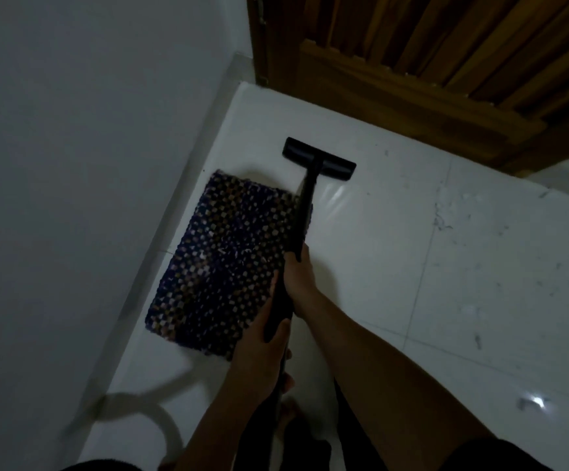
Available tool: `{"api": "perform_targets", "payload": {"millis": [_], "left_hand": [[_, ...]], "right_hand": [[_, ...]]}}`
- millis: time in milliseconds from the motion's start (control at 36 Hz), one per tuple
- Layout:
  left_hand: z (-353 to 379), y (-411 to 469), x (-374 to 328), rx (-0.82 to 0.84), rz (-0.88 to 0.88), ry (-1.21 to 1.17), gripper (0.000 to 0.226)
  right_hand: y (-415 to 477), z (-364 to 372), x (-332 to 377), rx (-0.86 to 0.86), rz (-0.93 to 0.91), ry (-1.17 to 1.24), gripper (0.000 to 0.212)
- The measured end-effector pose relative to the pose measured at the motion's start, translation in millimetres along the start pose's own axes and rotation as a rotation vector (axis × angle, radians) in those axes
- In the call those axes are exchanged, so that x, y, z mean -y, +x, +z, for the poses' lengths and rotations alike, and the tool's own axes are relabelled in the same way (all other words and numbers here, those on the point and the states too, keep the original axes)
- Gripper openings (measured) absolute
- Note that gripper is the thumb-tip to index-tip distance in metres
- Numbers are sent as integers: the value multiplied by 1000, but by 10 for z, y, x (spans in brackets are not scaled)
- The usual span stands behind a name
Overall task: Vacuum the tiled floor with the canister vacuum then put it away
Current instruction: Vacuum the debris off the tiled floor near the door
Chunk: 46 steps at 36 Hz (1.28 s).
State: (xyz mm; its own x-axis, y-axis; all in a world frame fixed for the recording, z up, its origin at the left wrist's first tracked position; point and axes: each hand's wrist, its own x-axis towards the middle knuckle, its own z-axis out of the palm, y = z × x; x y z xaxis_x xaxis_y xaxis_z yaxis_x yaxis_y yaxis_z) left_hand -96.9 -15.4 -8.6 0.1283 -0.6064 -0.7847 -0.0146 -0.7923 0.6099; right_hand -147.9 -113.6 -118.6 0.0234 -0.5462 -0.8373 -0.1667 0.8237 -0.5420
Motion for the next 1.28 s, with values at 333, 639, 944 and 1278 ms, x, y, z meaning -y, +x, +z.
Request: {"api": "perform_targets", "payload": {"millis": [333, 639, 944, 1278], "left_hand": [[182, -626, 391, 106, -7, 147, 44], [606, -409, 329, 67, -35, 96, 44], [843, 191, -190, 102, -77, 68, 44], [1190, 686, -703, 53, -53, -5, 45]], "right_hand": [[-571, -260, -693, -77, 61, 172, 28], [-345, -627, -574, -36, 42, 196, 33], [199, -937, 23, -27, 43, 187, 39], [650, -1302, 607, -71, -2, 115, 44]]}}
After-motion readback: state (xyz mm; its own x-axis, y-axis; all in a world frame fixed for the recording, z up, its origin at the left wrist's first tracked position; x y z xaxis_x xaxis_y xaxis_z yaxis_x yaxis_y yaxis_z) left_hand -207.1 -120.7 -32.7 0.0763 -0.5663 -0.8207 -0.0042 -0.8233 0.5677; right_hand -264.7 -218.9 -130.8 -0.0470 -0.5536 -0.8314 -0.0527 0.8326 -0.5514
